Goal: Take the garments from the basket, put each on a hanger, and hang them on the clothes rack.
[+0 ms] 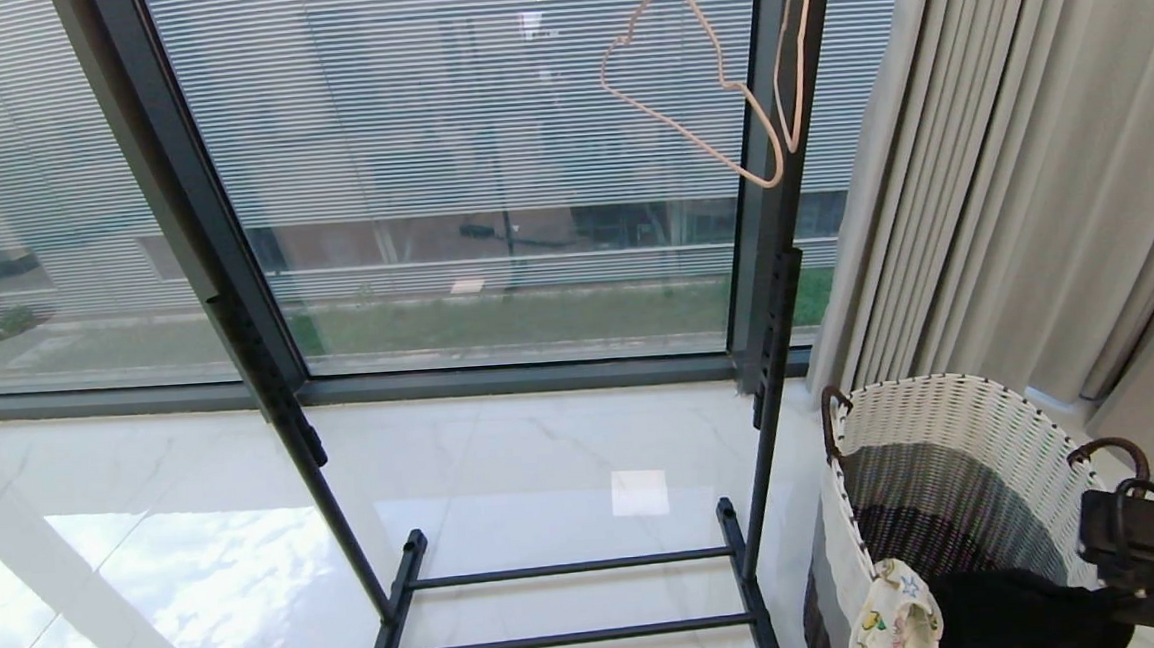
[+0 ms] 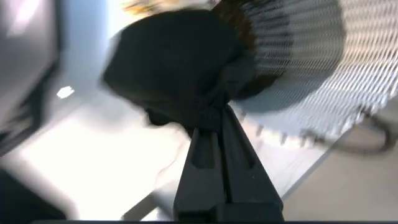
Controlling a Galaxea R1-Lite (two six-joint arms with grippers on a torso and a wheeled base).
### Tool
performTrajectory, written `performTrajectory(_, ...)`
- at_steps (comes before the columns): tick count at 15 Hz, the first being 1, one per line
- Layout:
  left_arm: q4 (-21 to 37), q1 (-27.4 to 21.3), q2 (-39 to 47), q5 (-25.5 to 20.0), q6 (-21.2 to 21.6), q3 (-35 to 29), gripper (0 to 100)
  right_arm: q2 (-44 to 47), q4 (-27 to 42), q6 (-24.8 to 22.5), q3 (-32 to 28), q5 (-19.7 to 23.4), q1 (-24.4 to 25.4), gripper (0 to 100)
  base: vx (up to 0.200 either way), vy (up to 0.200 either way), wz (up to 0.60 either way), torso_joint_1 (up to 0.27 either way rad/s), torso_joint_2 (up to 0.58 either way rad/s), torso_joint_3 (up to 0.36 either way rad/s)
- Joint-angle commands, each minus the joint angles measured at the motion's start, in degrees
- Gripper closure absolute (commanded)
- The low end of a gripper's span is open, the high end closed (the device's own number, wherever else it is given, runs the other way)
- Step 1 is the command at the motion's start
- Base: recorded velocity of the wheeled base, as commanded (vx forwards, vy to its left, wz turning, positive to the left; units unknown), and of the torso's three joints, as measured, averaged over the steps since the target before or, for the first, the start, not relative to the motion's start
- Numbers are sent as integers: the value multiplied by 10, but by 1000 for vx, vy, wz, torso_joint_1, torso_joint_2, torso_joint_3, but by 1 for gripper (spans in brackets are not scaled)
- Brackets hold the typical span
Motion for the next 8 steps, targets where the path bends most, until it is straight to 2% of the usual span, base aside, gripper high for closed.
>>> performTrajectory(1, 0, 0, 0, 0, 0, 0, 0, -174, 168, 20, -117, -18, 0, 100, 0, 0, 0, 0, 0, 0)
performTrajectory(4, 0, 0, 0, 0, 0, 0, 0, -240, 288, 23, -205, -31, 0, 100, 0, 0, 0, 0, 0, 0)
performTrajectory(6, 0, 0, 0, 0, 0, 0, 0, -258, 344, 23, -253, -32, 0, 100, -200, 0, 0, 5, 5, 0)
performTrajectory(8, 0, 0, 0, 0, 0, 0, 0, -262, 360, 23, -285, -32, 0, 100, -200, 0, 0, 5, 5, 2)
